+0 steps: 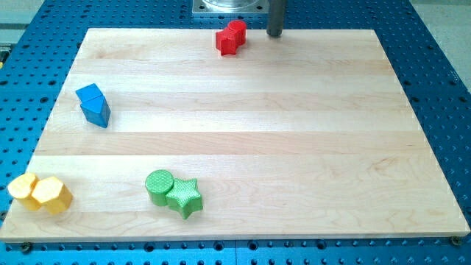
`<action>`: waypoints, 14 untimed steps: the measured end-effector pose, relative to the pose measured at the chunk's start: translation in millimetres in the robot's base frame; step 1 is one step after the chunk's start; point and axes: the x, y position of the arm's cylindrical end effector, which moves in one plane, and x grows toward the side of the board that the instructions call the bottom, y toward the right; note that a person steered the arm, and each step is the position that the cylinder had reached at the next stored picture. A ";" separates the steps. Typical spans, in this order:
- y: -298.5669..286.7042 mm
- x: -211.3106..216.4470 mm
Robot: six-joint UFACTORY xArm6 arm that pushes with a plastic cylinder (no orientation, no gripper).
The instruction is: Place the red star at the bottom right corner of the board
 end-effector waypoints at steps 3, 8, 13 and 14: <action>-101.3 113.1; -124.2 52.6; -64.6 147.6; -86.7 137.0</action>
